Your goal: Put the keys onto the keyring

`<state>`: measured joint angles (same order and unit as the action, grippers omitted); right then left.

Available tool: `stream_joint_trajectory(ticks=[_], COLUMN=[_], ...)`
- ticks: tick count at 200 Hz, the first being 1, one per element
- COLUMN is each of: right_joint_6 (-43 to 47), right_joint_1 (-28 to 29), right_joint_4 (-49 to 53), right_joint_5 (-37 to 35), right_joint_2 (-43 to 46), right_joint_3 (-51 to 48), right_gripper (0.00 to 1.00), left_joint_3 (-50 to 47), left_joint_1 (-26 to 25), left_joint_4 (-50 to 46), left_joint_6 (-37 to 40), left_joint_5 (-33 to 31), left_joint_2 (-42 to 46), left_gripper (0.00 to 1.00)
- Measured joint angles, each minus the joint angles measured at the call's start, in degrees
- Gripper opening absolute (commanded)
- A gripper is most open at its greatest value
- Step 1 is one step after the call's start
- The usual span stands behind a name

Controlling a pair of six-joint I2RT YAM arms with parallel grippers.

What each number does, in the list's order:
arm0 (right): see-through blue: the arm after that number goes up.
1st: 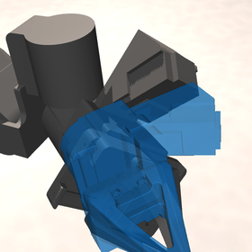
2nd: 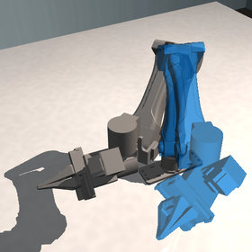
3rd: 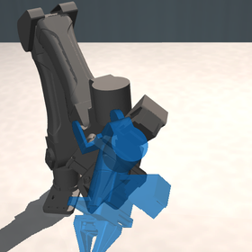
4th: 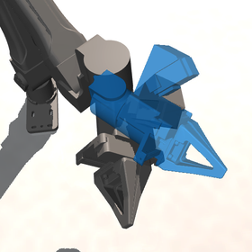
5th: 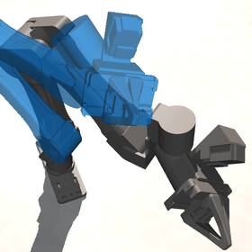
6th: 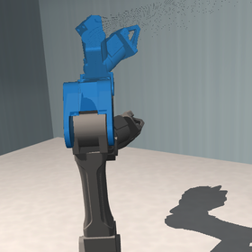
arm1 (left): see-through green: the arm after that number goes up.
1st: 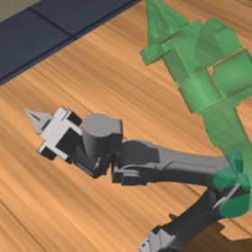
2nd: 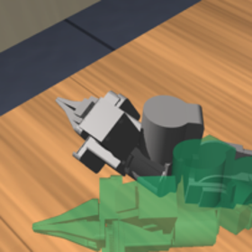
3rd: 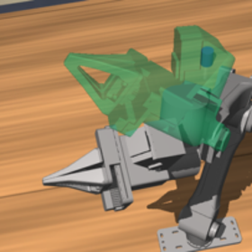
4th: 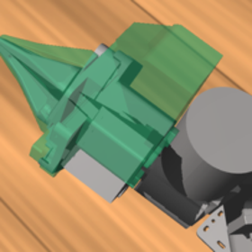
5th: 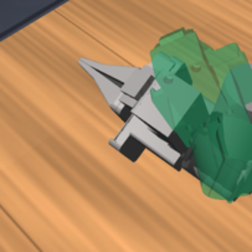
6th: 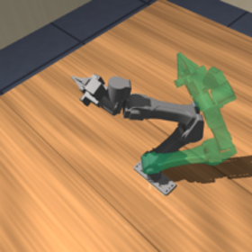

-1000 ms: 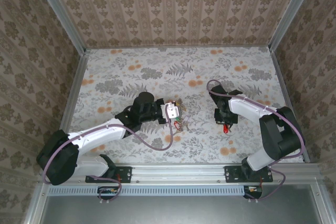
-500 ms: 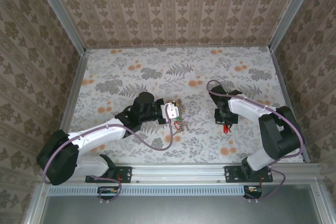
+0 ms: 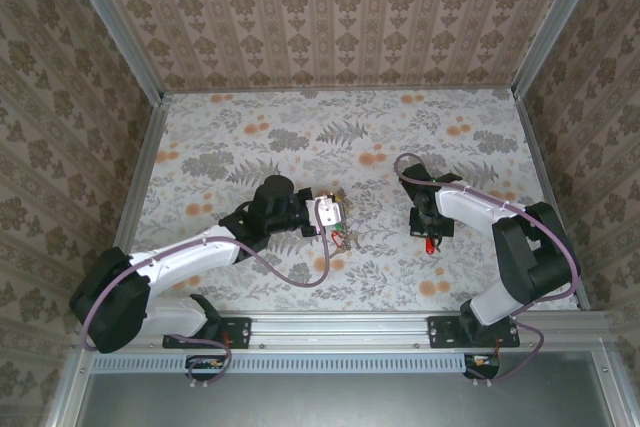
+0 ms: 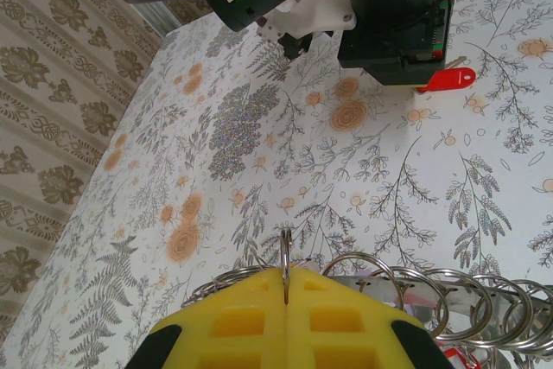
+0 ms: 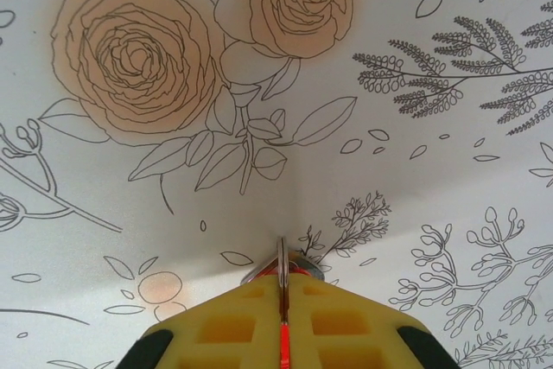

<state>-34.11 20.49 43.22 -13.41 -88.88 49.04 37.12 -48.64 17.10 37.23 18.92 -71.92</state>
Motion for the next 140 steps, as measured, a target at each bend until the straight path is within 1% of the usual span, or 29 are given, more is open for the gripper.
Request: stream_joint_trajectory(ticks=[36,49,64,82,98,116,140], right_joint_6=[0.72,1.73,3.69,7.08,12.28,17.42,23.34], right_joint_1=[0.0,0.0,-0.02,-0.15,-0.26,-0.24,-0.26], right_joint_4=[-1.88,-3.85,-6.95,-11.87,-16.13,-19.28,-22.25], right_joint_5=[0.17,1.27,3.89,9.14,16.9,24.04,31.01], right_joint_2=[1.95,5.49,12.57,22.47,29.88,35.19,39.63], right_joint_3=[-1.33,-3.28,-6.05,-8.94,-10.62,-11.19,-11.3], right_gripper=[0.01,0.0,0.0,0.0,0.0,0.0,0.0], left_joint_3=[0.0,0.0,0.0,0.0,0.0,0.0,0.0], left_joint_1=[0.0,0.22,0.96,2.69,3.87,4.5,4.9], left_joint_4=[0.0,0.02,0.07,0.07,0.13,0.35,0.74], left_joint_6=[-0.2,-0.72,-1.86,-3.91,-5.62,-7.26,-9.05], left_joint_5=[0.02,0.57,1.75,4.28,6.29,8.17,10.16], left_joint_2=[0.0,0.0,0.0,-0.02,-0.26,-1.05,-2.23], left_gripper=[0.0,0.0,0.0,0.0,0.0,0.0,0.0])
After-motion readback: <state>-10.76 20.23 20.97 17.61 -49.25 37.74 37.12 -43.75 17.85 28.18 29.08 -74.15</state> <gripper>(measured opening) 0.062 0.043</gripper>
